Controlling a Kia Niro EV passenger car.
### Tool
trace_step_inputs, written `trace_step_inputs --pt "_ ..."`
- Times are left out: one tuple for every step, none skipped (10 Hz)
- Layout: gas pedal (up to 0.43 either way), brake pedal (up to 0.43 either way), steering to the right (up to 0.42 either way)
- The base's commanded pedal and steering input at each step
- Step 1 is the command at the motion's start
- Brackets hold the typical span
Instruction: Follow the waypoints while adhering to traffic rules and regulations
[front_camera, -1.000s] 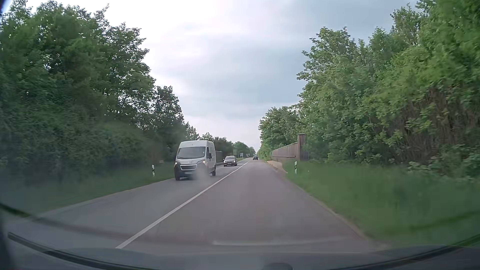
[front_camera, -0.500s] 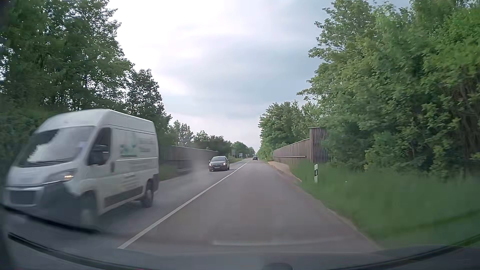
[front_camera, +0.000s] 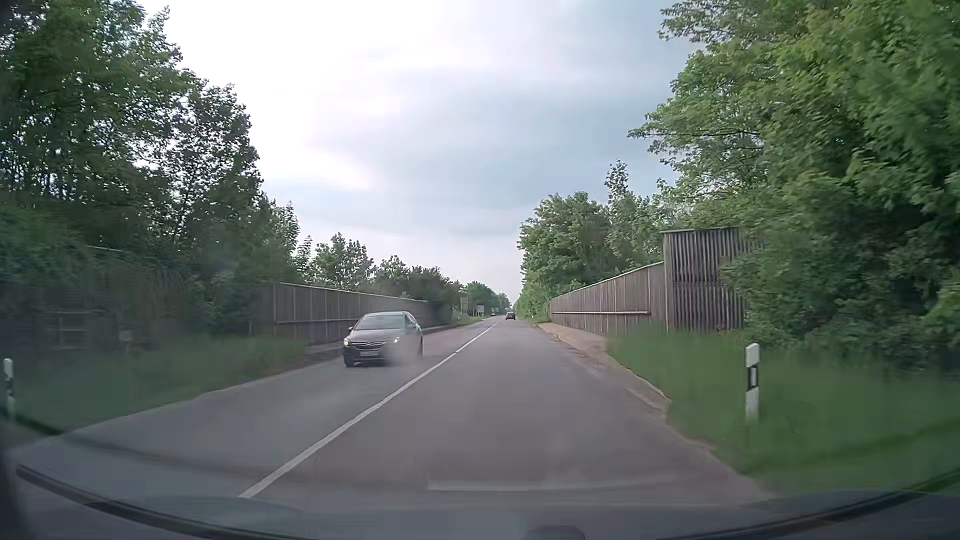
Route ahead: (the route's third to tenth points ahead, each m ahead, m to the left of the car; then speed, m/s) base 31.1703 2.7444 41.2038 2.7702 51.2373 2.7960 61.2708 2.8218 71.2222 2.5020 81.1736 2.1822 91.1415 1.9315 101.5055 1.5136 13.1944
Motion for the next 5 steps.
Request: trace_step_inputs --pt "0.150 0.000 -0.001" --pt "0.150 0.000 -0.001" --pt "0.150 0.000 -0.001" --pt "0.150 0.000 -0.001" --pt "0.150 0.000 0.000"
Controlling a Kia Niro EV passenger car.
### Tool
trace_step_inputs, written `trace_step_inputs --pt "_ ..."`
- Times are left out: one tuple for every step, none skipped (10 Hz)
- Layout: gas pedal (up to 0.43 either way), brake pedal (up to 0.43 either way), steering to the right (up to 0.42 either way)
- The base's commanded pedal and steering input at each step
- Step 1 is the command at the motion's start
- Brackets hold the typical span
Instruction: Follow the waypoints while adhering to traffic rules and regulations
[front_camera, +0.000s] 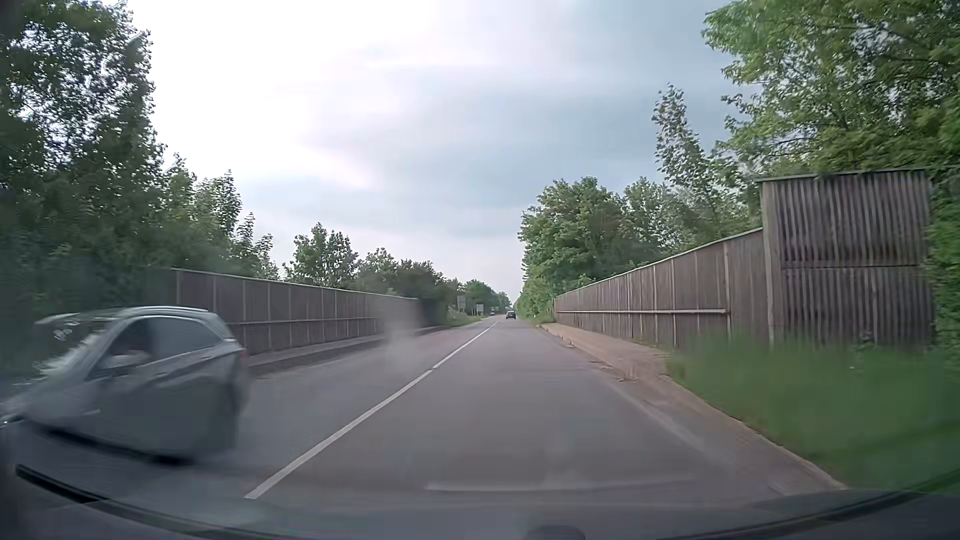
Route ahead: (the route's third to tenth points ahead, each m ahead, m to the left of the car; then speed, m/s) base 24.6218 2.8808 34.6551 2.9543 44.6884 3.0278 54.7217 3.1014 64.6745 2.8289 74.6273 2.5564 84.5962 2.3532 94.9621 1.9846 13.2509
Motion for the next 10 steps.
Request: trace_step_inputs --pt "0.150 0.000 0.000" --pt "0.150 0.000 0.000" --pt "0.138 0.000 0.001" --pt "0.138 0.000 0.000" --pt "0.138 0.000 0.000" --pt "0.138 0.000 0.000" --pt "0.138 0.000 0.001" --pt "0.138 0.000 0.001" --pt "0.138 0.000 0.000" --pt "0.138 0.000 0.000"
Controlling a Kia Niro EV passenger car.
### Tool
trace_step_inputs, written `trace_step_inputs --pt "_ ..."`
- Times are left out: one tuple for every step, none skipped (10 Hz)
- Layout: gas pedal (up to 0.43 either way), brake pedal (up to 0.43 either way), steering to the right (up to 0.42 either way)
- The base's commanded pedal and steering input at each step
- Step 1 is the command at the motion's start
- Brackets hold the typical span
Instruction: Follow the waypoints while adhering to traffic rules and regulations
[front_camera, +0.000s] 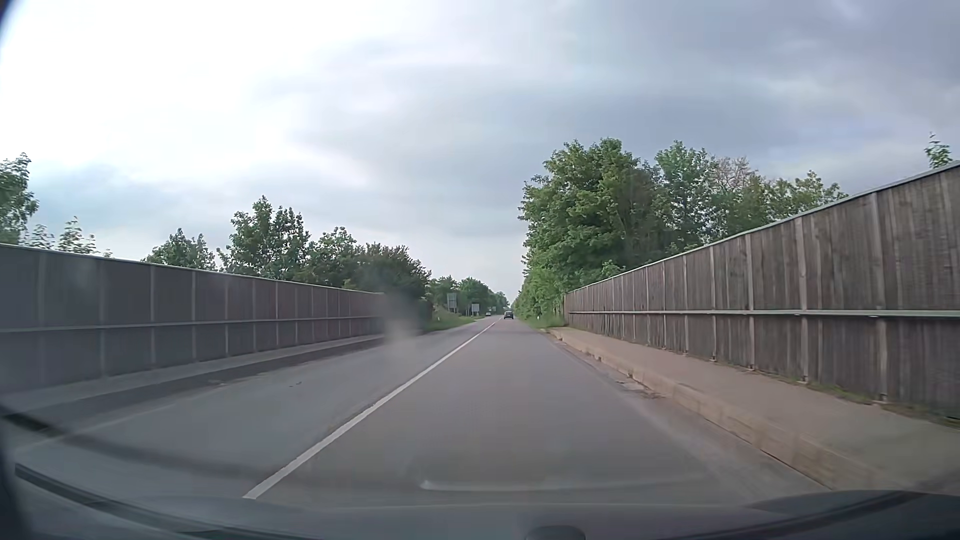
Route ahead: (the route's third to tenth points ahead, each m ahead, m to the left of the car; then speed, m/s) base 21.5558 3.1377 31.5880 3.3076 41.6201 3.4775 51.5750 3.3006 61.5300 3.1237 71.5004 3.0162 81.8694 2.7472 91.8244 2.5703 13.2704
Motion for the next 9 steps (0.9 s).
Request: trace_step_inputs --pt "0.138 0.000 0.000" --pt "0.138 0.000 0.000" --pt "0.138 0.000 0.000" --pt "0.138 0.000 -0.002" --pt "0.138 0.000 -0.006" --pt "0.138 0.000 -0.007" --pt "0.138 0.000 -0.005" --pt "0.138 0.000 -0.004" --pt "0.138 0.000 -0.003"
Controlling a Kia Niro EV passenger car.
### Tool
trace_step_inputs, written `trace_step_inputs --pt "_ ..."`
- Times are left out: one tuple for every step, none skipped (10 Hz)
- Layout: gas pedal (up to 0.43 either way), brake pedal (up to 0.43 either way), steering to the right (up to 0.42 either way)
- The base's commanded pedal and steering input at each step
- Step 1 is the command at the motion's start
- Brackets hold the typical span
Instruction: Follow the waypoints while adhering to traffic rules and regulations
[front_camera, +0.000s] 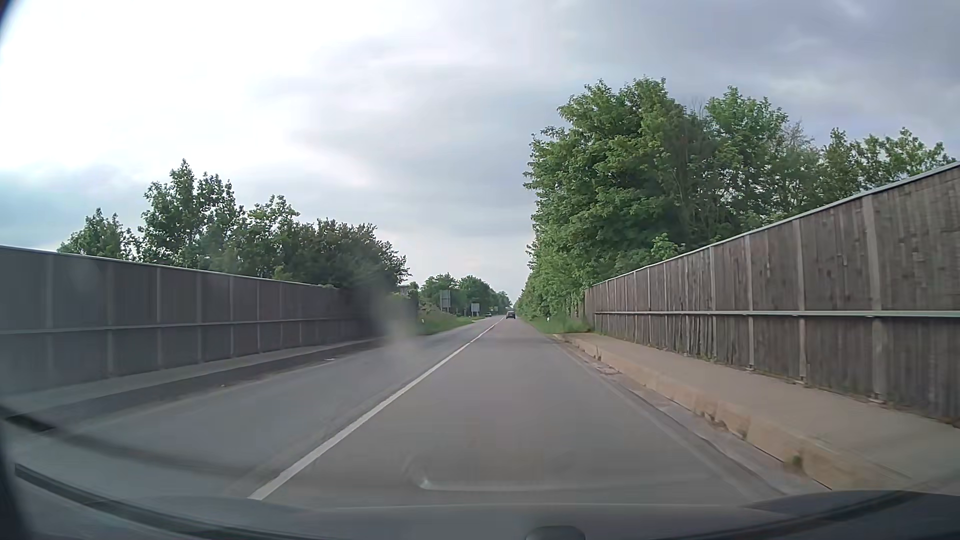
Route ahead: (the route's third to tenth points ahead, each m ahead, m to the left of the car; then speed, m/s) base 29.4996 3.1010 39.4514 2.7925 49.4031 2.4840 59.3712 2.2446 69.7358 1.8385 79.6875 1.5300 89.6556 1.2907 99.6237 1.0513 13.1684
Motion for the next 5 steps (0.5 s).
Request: trace_step_inputs --pt "0.138 0.000 -0.002" --pt "0.138 0.000 -0.002" --pt "0.138 0.000 -0.002" --pt "0.138 0.000 -0.002" --pt "0.130 0.000 -0.001"
